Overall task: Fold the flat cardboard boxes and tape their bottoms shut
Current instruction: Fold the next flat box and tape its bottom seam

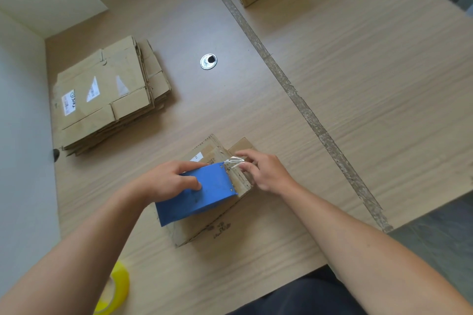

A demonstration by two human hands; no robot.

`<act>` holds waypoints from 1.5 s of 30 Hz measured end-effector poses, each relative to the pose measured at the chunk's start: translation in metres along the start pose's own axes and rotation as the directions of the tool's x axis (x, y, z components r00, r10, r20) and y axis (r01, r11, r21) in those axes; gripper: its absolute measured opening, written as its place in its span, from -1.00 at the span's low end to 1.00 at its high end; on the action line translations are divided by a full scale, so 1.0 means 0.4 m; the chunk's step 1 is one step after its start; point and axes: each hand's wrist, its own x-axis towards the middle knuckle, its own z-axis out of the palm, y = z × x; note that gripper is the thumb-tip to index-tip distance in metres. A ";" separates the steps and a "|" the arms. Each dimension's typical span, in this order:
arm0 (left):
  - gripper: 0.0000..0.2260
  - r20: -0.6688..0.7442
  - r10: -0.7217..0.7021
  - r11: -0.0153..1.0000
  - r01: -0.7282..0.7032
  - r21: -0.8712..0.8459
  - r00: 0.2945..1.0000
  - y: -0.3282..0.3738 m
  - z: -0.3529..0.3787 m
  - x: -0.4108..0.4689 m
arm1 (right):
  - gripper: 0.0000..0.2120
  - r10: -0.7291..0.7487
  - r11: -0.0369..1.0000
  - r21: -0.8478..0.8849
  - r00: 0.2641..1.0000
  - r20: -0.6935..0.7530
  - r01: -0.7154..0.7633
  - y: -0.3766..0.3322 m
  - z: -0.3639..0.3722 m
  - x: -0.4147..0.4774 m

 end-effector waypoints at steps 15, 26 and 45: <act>-0.74 0.001 -0.014 1.000 0.014 0.026 1.000 0.000 0.001 0.005 | -0.68 0.185 0.858 0.483 0.982 0.030 -0.176 -0.037 0.004 0.013; -0.52 0.018 0.008 0.999 -0.009 0.052 1.000 0.019 0.007 0.017 | -0.64 0.301 0.722 0.664 0.952 -0.049 -0.193 -0.015 0.014 0.022; -0.56 -0.029 -0.017 1.000 0.017 0.007 0.999 0.008 0.025 0.007 | -0.73 0.085 0.992 -0.079 0.990 -0.115 -0.094 -0.036 0.039 0.006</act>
